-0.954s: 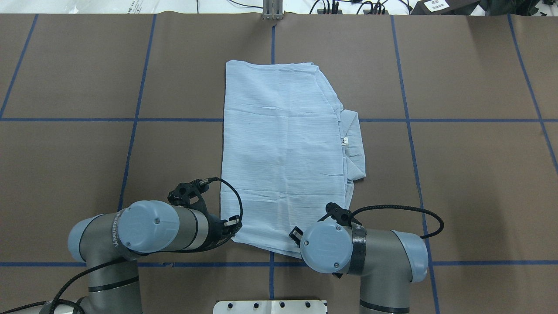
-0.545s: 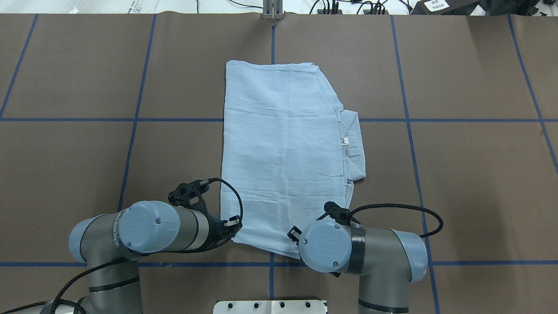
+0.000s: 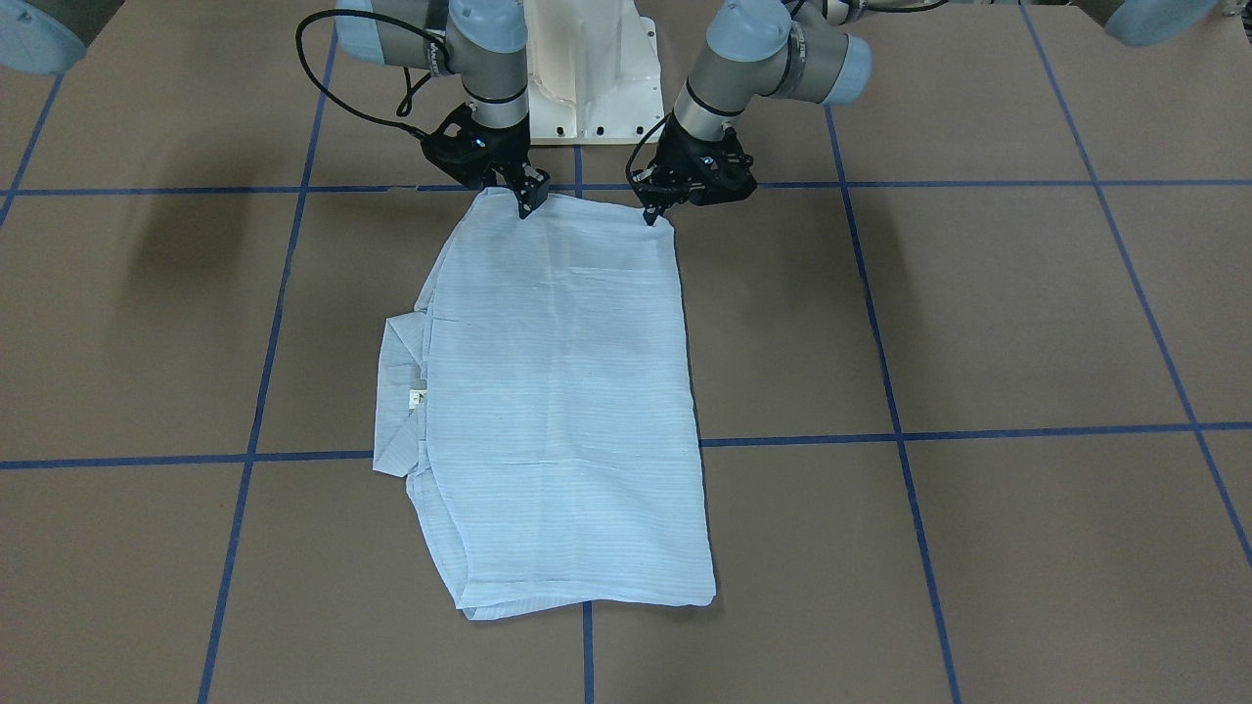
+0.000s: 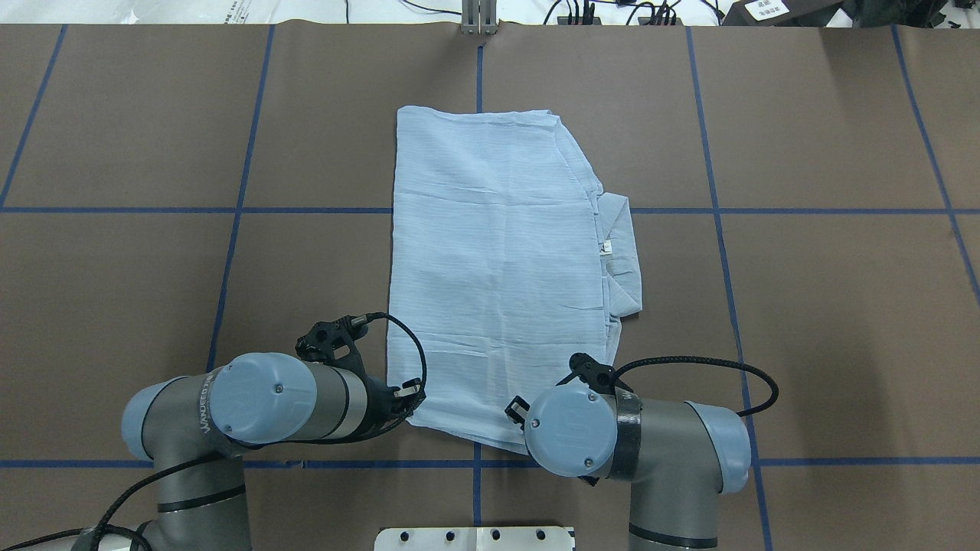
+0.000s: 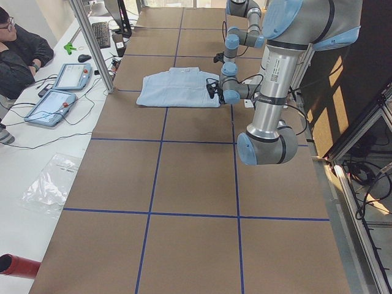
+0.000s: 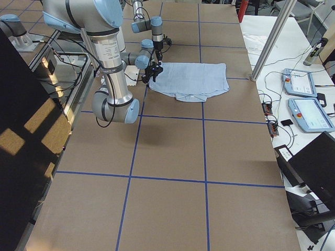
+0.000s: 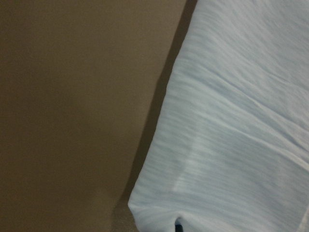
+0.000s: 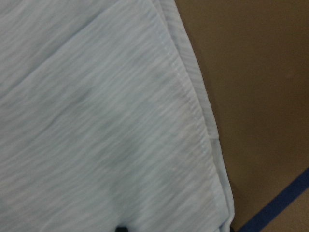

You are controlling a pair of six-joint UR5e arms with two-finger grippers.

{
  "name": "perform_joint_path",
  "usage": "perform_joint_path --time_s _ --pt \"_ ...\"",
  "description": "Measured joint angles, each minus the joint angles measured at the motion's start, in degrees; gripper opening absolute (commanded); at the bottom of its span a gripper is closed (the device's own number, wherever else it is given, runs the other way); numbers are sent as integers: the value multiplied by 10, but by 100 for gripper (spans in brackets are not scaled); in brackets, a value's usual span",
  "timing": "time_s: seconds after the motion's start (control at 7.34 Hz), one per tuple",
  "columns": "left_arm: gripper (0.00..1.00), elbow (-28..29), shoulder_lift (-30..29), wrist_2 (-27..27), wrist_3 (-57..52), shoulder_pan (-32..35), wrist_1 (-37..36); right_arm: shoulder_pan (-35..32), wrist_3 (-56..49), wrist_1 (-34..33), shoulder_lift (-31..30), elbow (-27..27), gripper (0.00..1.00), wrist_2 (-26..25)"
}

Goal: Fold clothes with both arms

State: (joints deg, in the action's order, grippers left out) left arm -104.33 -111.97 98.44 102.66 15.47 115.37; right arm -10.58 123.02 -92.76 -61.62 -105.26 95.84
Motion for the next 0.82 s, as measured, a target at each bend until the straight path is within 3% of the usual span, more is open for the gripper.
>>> perform_joint_path --time_s 0.82 --pt "0 2 0 0 0 0 0 -2 5 -1 1 -3 0 -1"
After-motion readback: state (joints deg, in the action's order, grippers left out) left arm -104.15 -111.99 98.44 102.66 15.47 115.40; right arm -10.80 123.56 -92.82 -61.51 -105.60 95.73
